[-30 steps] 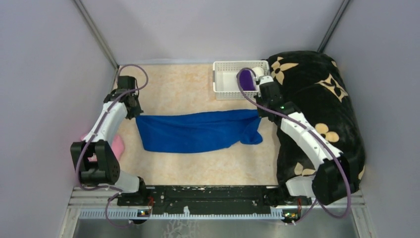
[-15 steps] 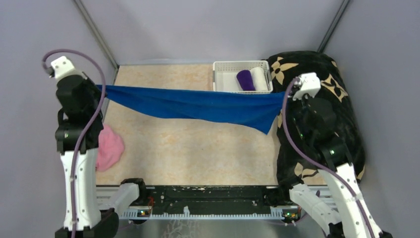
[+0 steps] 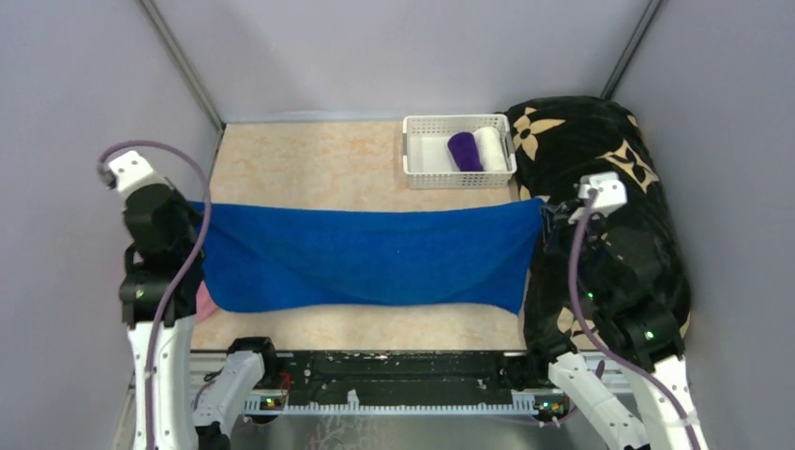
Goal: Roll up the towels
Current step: Flatten out the towel at the center of the board.
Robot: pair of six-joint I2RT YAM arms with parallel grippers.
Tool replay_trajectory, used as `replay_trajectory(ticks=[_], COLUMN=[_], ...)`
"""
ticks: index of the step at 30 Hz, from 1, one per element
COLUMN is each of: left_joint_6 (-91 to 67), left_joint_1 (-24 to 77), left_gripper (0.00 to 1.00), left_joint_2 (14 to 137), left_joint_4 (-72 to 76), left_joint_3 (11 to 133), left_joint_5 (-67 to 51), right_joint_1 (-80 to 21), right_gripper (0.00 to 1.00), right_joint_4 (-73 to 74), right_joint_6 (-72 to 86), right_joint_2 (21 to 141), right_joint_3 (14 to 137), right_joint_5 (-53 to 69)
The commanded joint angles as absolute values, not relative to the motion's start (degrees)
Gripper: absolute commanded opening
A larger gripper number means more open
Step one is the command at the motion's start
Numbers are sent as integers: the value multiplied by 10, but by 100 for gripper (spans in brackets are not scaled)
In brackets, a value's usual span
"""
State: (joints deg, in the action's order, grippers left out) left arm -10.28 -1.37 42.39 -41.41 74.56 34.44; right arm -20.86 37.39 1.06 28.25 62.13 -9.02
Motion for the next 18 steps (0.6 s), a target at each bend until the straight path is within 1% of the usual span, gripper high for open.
replay_trajectory(ticks=[1, 5, 9, 14, 18], left_joint_6=[-89, -92, -97, -97, -80], left_joint_1=[-17, -17, -17, -17, -17], left_gripper=[0, 0, 0, 0, 0], left_joint_2=[488, 606, 753, 909, 975], left_joint_4=[-367, -314, -278, -260, -216], left_joint_3=[642, 612, 652, 745, 790], left_joint_5=[310, 241, 202, 166, 150], right_joint_1=[-206, -205, -177, -112, -78], right_gripper=[0, 0, 0, 0, 0], right_joint_4=[335, 217, 60, -107, -168], right_joint_6=[65, 58, 15, -14, -50], right_joint_2=[366, 448, 531, 627, 700], right_joint_3=[548, 468, 399, 365, 381], right_joint_5=[-124, -148, -169, -140, -117])
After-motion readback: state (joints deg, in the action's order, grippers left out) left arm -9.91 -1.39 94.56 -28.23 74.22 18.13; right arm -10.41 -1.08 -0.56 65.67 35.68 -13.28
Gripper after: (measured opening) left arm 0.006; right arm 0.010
